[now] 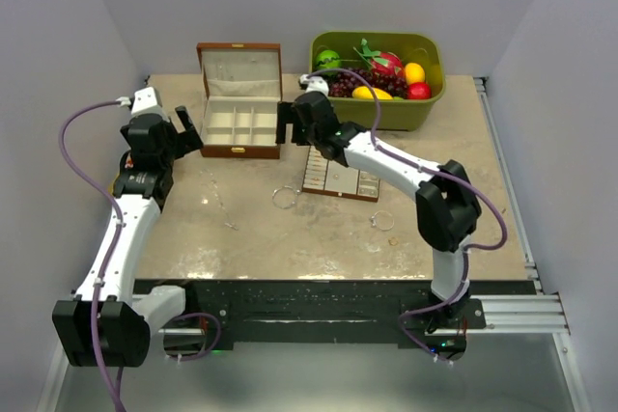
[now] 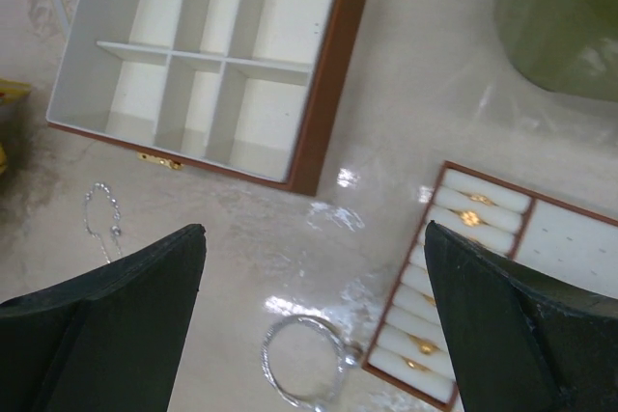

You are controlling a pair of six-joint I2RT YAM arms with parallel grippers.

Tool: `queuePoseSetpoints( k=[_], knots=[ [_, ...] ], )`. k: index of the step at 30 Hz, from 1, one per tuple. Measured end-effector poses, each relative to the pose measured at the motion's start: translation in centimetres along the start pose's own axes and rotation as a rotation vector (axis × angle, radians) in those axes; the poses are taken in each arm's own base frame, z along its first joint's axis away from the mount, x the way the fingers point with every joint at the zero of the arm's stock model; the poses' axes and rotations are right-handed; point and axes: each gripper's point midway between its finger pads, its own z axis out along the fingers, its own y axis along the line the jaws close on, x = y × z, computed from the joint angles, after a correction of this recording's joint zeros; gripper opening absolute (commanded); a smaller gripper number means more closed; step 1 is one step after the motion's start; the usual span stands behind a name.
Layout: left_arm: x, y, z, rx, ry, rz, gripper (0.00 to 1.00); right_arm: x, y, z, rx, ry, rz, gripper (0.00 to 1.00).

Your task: Organize the mixed jewelry

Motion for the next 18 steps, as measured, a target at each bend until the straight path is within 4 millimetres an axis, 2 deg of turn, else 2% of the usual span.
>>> queuePoseSetpoints(
  k=[7, 15, 18],
  knots=[
    [0.3, 0.1, 0.3, -0.006, 0.01, 0.002, 1.0, 0.6, 3.0, 3.5, -0.024, 0.008, 0.04, 0.99],
    [0.6, 0.0, 0.5, -0.003, 0.021, 0.004, 1.0, -2.1, 6.2, 7.0, -0.062, -0.049, 0.077, 0.99],
    [0.6, 0.0, 0.5, -0.003, 0.021, 0.004, 1.0, -2.3, 6.6, 8.0, -0.059, -0.057, 0.094, 0.97]
  ],
)
